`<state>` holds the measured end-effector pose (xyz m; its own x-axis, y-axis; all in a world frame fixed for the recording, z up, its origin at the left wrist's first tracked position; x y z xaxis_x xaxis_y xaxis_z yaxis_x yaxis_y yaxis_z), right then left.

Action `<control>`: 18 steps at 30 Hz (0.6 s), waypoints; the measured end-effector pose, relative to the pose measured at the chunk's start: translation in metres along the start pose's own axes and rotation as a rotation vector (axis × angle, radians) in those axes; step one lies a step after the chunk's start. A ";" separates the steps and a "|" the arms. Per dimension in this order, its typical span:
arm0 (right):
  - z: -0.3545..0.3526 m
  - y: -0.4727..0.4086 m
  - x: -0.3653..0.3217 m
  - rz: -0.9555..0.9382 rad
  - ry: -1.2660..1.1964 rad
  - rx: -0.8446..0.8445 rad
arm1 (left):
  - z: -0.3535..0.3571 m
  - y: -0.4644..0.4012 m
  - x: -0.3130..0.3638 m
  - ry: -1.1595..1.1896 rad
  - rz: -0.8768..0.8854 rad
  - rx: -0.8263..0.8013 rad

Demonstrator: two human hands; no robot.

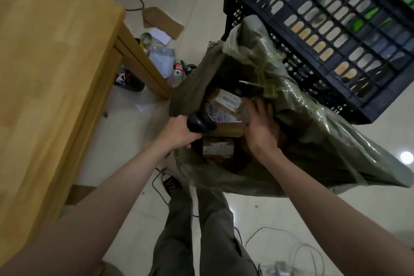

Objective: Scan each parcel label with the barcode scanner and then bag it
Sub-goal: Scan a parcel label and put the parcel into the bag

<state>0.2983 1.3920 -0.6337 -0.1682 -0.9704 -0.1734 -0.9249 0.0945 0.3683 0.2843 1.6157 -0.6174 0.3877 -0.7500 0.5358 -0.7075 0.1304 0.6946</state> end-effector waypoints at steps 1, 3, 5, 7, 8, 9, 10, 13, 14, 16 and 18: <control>0.007 -0.006 -0.001 0.007 0.018 -0.022 | 0.001 -0.005 -0.003 0.005 -0.005 -0.002; 0.021 -0.018 0.002 0.050 0.003 -0.089 | 0.004 -0.015 -0.007 0.010 -0.001 -0.007; 0.030 -0.028 0.008 0.074 0.011 -0.107 | 0.010 -0.026 -0.010 0.019 0.009 -0.005; 0.037 -0.037 0.016 0.094 0.032 -0.095 | 0.017 -0.037 -0.012 0.015 0.021 -0.011; 0.041 -0.040 0.021 0.108 0.032 -0.091 | 0.022 -0.043 -0.012 0.019 0.025 -0.024; 0.044 -0.042 0.024 0.110 0.043 -0.086 | 0.027 -0.048 -0.013 0.023 0.030 -0.040; 0.047 -0.043 0.027 0.096 0.074 -0.076 | 0.033 -0.053 -0.013 0.022 0.040 -0.057; 0.064 -0.047 0.035 0.038 0.212 -0.058 | 0.052 -0.072 -0.015 -0.101 0.081 -0.115; 0.070 -0.050 0.038 0.041 0.244 -0.062 | 0.058 -0.077 -0.016 -0.144 0.086 -0.141; 0.078 -0.057 0.046 0.057 0.257 -0.100 | 0.068 -0.088 -0.019 -0.173 0.072 -0.203; 0.085 -0.067 0.058 0.099 0.220 -0.215 | 0.077 -0.096 -0.023 -0.180 0.049 -0.265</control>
<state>0.3216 1.3485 -0.7464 -0.1548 -0.9858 0.0657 -0.8105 0.1648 0.5620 0.2981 1.5708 -0.7333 0.2296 -0.8385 0.4942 -0.5351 0.3154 0.7837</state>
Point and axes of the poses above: each hand's wrist, its own y-axis away from the middle knuckle, its own z-axis out of the palm, x = y × z, the point moved 5 cm from there along -y, towards the middle knuckle, and after that the axes turned 4 degrees about z, right-handed, at the moved point
